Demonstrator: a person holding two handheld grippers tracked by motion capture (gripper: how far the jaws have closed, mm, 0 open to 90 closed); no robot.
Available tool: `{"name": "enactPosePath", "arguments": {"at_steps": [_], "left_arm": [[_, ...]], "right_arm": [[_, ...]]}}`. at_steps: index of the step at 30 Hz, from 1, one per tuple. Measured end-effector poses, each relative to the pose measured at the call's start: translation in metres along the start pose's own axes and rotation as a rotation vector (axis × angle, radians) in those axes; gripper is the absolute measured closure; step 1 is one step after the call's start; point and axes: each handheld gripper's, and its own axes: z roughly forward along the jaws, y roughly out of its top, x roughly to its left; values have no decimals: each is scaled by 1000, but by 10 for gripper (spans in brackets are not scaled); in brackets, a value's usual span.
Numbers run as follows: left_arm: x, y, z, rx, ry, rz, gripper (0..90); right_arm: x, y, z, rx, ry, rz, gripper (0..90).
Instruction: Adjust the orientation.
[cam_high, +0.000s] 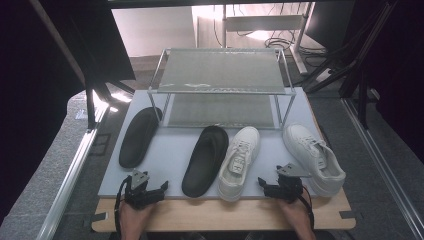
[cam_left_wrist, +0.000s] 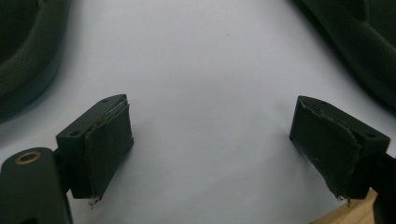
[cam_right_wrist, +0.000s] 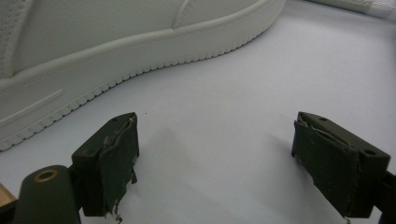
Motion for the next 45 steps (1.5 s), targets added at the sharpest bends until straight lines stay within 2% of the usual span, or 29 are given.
{"name": "enactPosePath", "arguments": {"at_steps": [27,30,33,38,42,45], "left_arm": [[-1,1,0,-1,5,-13,127],[-2,3,-1,-8,-19,-19,130],[-3,7,-1,-9,-6,-5,129],[0,10,-3,-21,-18,-21,131],[4,14,-1,-7,-70,-35,133],[4,17,1,3,-63,-18,134]], "right_arm": [[0,0,0,-1,-2,-2,153],[0,0,0,-1,-2,-2,153],[0,0,0,0,-3,-2,153],[0,0,0,0,-3,-2,153],[1,0,0,1,-4,-2,154],[1,0,0,0,-4,-1,154]]}}
